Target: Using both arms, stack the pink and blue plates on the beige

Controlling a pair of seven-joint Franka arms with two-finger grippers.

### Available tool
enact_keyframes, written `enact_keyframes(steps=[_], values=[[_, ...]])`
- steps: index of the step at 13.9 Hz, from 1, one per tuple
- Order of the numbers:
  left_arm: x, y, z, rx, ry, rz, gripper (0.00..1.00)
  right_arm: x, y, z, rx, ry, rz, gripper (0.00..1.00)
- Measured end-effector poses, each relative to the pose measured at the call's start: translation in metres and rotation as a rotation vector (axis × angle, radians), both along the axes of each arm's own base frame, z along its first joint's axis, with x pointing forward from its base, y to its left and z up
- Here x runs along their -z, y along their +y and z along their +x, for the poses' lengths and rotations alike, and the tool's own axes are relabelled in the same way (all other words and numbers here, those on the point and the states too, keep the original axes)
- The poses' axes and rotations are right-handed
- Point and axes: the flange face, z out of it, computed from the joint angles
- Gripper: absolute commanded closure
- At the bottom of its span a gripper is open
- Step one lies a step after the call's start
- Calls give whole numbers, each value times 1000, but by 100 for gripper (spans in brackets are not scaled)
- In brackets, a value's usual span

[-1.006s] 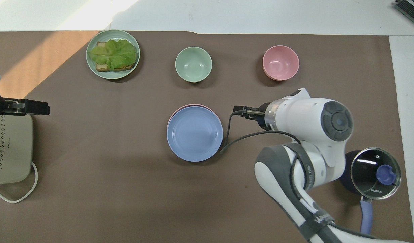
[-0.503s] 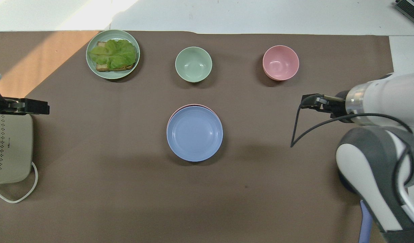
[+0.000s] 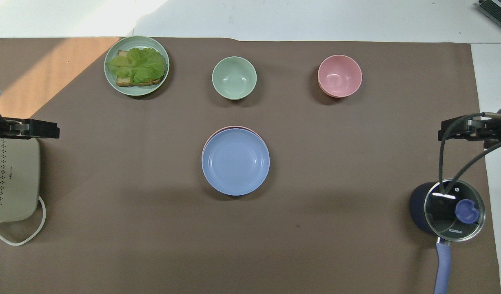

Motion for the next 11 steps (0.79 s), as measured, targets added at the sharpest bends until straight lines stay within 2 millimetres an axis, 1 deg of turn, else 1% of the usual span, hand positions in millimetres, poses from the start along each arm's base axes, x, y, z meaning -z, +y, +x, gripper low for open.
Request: enact_keyframes(steps=[2,5,8,11], values=[[0,0,0,0,0,0,0,-14,1,0,-1,16,1,0],[0,0,0,0,0,0,0,-25,6,3,-10,15,1,0],[0,0,0,-1,0,0,0,-29,16,5,-29,8,1,0],[0,0,0,-1,0,0,0,-28,18,6,-32,8,2,0]])
